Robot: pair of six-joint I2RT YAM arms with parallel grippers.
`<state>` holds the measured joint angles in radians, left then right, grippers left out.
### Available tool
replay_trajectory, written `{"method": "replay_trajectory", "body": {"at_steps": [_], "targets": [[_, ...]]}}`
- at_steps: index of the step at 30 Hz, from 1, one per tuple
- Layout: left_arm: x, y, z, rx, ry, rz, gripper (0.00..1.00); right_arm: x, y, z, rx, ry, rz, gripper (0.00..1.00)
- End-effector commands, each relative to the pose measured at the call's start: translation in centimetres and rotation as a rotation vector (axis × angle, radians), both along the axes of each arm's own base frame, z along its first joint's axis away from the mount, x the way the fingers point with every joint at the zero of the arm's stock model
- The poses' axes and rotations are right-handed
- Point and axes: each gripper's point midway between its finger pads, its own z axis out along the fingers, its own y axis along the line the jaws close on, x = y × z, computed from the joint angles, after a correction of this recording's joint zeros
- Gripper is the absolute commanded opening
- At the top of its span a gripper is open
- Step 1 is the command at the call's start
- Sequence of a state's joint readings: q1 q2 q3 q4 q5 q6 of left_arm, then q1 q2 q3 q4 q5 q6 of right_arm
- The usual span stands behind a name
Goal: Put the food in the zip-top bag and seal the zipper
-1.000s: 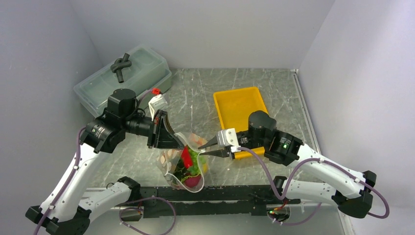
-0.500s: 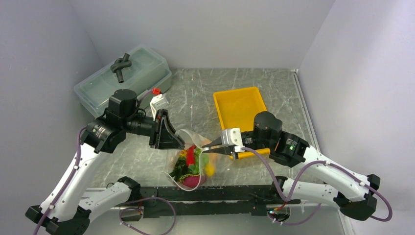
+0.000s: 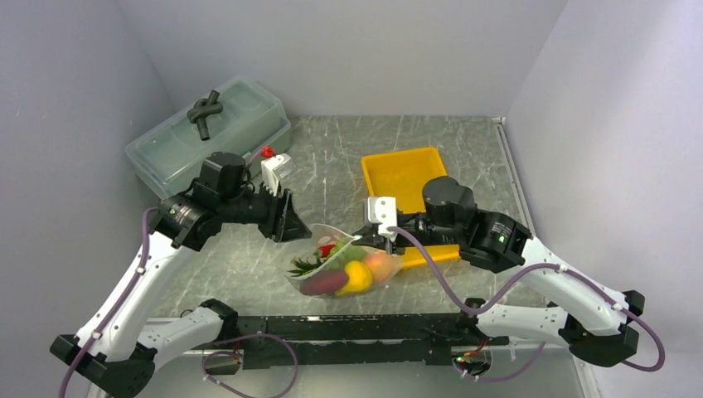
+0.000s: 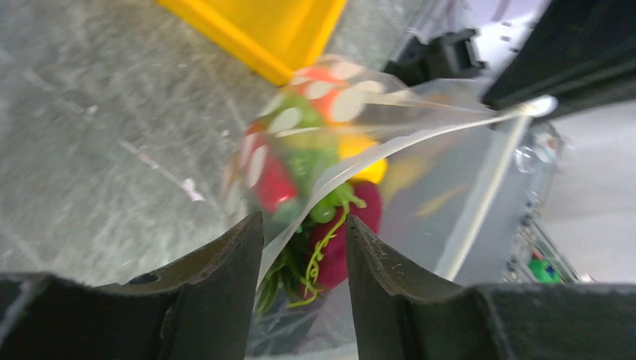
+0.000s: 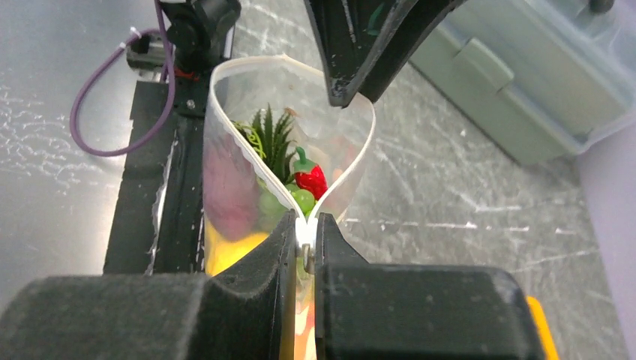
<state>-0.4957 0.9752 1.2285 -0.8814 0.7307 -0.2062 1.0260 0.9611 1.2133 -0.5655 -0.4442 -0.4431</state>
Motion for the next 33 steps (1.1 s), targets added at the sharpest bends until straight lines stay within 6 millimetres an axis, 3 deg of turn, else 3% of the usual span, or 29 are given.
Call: {"method": "replay_trajectory", "body": {"at_steps": [1, 7, 12, 16, 27, 33], "targets": [[3.5, 1.9, -1.1, 0.140, -0.080, 0.177, 0.51, 0.6, -0.7, 1.1, -0.032, 0.046, -0.072, 0.00], [3.6, 1.2, 1.7, 0.060, -0.155, 0.157, 0.61, 0.4, -0.2, 0.1, -0.113, 0.141, -0.070, 0.00], [1.7, -0.2, 5.1, -0.080, -0.251, 0.028, 0.69, 0.2, 0.3, -0.9, -0.184, 0.227, -0.072, 0.00], [0.3, -0.8, 6.7, -0.171, -0.324, -0.060, 0.76, -0.1, 0.6, -0.8, -0.214, 0.279, -0.063, 0.00], [-2.2, -2.3, 7.6, -0.354, -0.419, -0.255, 0.82, -0.8, 1.5, 0.9, -0.243, 0.411, -0.060, 0.00], [-2.2, -2.7, 7.8, -0.404, -0.420, -0.267, 0.83, -0.7, 2.2, 1.5, -0.292, 0.502, -0.090, 0.00]]}}
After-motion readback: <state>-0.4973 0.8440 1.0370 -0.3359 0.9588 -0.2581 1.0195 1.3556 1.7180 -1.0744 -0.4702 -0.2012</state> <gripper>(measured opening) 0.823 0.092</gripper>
